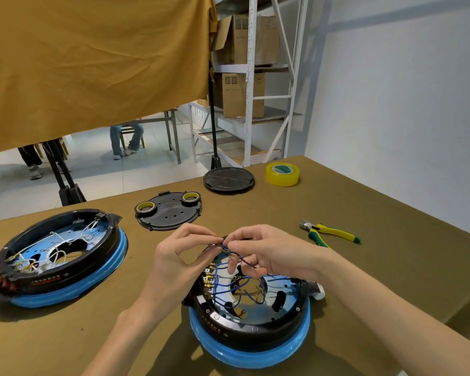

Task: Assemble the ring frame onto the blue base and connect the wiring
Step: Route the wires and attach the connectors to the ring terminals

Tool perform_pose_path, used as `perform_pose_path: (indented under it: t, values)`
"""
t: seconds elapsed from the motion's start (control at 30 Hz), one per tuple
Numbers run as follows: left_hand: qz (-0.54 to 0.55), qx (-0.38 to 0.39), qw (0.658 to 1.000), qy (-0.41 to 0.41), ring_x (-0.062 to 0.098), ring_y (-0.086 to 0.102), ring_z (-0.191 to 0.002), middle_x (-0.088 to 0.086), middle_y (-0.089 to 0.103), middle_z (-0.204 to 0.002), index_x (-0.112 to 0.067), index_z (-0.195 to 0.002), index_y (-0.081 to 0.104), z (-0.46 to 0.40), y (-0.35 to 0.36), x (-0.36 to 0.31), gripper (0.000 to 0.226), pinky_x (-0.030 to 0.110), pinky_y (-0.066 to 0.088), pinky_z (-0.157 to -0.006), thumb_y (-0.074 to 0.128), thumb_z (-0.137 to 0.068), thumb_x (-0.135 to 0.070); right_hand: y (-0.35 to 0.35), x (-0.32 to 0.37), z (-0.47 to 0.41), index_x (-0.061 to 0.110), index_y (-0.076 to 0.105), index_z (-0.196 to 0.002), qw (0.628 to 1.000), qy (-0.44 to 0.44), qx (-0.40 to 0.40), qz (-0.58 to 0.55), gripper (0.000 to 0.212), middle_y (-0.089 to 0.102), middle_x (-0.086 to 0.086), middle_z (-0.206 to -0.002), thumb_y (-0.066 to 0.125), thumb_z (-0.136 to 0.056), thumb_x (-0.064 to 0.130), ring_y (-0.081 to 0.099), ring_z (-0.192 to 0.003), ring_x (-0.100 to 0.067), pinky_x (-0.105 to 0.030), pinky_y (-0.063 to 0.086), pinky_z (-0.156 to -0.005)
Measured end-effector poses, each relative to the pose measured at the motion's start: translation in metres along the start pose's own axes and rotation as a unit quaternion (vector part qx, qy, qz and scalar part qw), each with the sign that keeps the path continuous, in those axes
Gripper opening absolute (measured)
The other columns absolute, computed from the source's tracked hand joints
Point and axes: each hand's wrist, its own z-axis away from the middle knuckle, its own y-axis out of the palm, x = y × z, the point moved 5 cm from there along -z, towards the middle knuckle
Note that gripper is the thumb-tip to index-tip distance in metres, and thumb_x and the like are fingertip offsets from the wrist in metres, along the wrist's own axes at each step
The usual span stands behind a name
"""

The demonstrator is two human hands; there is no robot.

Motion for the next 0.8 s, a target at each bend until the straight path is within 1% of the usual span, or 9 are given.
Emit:
perform_pose_path:
  t: [0.07, 0.13, 0.23, 0.33, 0.43, 0.5, 0.57, 0.63, 0.8]
  values:
    - [0.029, -0.004, 0.999, -0.021, 0.021, 0.068, -0.107, -0.009, 0.071, -0.105, -0.023, -0.103, 0.081, 0.000, 0.002, 0.001, 0.022, 0.029, 0.056, -0.088, 0.079, -0.083, -0.014, 0.000, -0.002, -0.002, 0.006, 0.060, -0.133, 1.000, 0.013, -0.007, -0.013, 0.038, 0.071, -0.014, -0.098, 0.063, -0.103, 0.028, 0.056, -0.066, -0.016, -0.022, 0.045, -0.060]
    - [0.065, 0.005, 0.997, -0.038, 0.024, 0.066, -0.111, -0.006, 0.072, -0.107, -0.023, -0.102, 0.082, 0.001, 0.004, 0.000, 0.022, 0.032, 0.056, -0.092, 0.078, -0.082, -0.017, 0.000, -0.005, -0.004, 0.005, 0.062, -0.132, 0.999, 0.025, -0.017, -0.027, 0.036, 0.072, -0.013, -0.098, 0.062, -0.103, 0.026, 0.063, -0.070, -0.016, -0.023, 0.048, -0.063]
    - [0.102, 0.017, 0.993, -0.054, 0.022, 0.066, -0.116, -0.007, 0.073, -0.112, -0.021, -0.105, 0.082, 0.001, 0.006, 0.000, 0.023, 0.032, 0.056, -0.095, 0.078, -0.082, -0.019, 0.001, -0.006, -0.006, 0.005, 0.067, -0.124, 0.999, 0.007, -0.036, -0.024, 0.029, 0.070, -0.008, -0.091, 0.064, -0.102, 0.024, 0.067, -0.071, -0.018, -0.022, 0.050, -0.058]
    - [0.140, 0.010, 0.985, -0.098, 0.016, 0.069, -0.115, -0.007, 0.074, -0.117, -0.021, -0.116, 0.077, 0.000, 0.004, 0.003, 0.032, 0.027, 0.057, -0.095, 0.078, -0.085, -0.011, 0.001, -0.004, -0.008, 0.012, 0.068, -0.110, 0.995, -0.055, -0.088, 0.000, 0.013, 0.070, -0.004, -0.086, 0.064, -0.102, 0.021, 0.071, -0.072, -0.023, -0.024, 0.050, -0.051]
    - [0.173, 0.021, 0.973, -0.149, 0.012, 0.073, -0.105, -0.007, 0.076, -0.114, -0.024, -0.126, 0.070, -0.001, 0.001, 0.007, 0.034, 0.018, 0.056, -0.087, 0.068, -0.096, -0.008, 0.001, -0.002, -0.007, 0.015, 0.067, -0.104, 0.985, -0.099, -0.136, 0.048, 0.008, 0.071, -0.003, -0.082, 0.062, -0.103, 0.021, 0.072, -0.071, -0.025, -0.026, 0.048, -0.048]
    - [0.172, 0.037, 0.971, -0.163, 0.011, 0.074, -0.101, -0.008, 0.077, -0.110, -0.026, -0.122, 0.071, 0.000, 0.002, 0.007, 0.029, 0.015, 0.055, -0.084, 0.064, -0.099, -0.010, 0.003, -0.003, -0.007, 0.013, 0.067, -0.107, 0.983, -0.107, -0.142, 0.055, 0.010, 0.071, -0.004, -0.083, 0.061, -0.103, 0.020, 0.072, -0.072, -0.026, -0.026, 0.049, -0.047]
    - [0.162, 0.034, 0.972, -0.168, 0.009, 0.074, -0.098, -0.011, 0.078, -0.107, -0.028, -0.116, 0.074, -0.001, 0.003, 0.005, 0.025, 0.014, 0.055, -0.081, 0.066, -0.098, -0.012, 0.005, -0.003, -0.006, 0.011, 0.067, -0.110, 0.982, -0.110, -0.140, 0.059, 0.013, 0.070, -0.005, -0.084, 0.061, -0.103, 0.020, 0.073, -0.073, -0.027, -0.026, 0.049, -0.047]
    - [0.162, 0.028, 0.971, -0.173, 0.010, 0.074, -0.097, -0.008, 0.079, -0.104, -0.024, -0.112, 0.075, -0.001, 0.004, 0.004, 0.021, 0.016, 0.056, -0.081, 0.069, -0.096, -0.012, 0.007, -0.004, -0.006, 0.011, 0.069, -0.110, 0.982, -0.113, -0.136, 0.064, 0.013, 0.071, -0.006, -0.085, 0.062, -0.103, 0.019, 0.074, -0.073, -0.028, -0.026, 0.051, -0.047]
    - [0.150, 0.013, 0.973, -0.177, 0.012, 0.075, -0.091, -0.003, 0.078, -0.096, -0.019, -0.104, 0.076, -0.001, 0.002, 0.005, 0.013, 0.019, 0.057, -0.078, 0.074, -0.092, -0.015, 0.011, -0.006, -0.008, 0.011, 0.071, -0.110, 0.985, -0.113, -0.113, 0.059, 0.014, 0.073, -0.010, -0.091, 0.063, -0.102, 0.019, 0.075, -0.078, -0.032, -0.029, 0.058, -0.055]
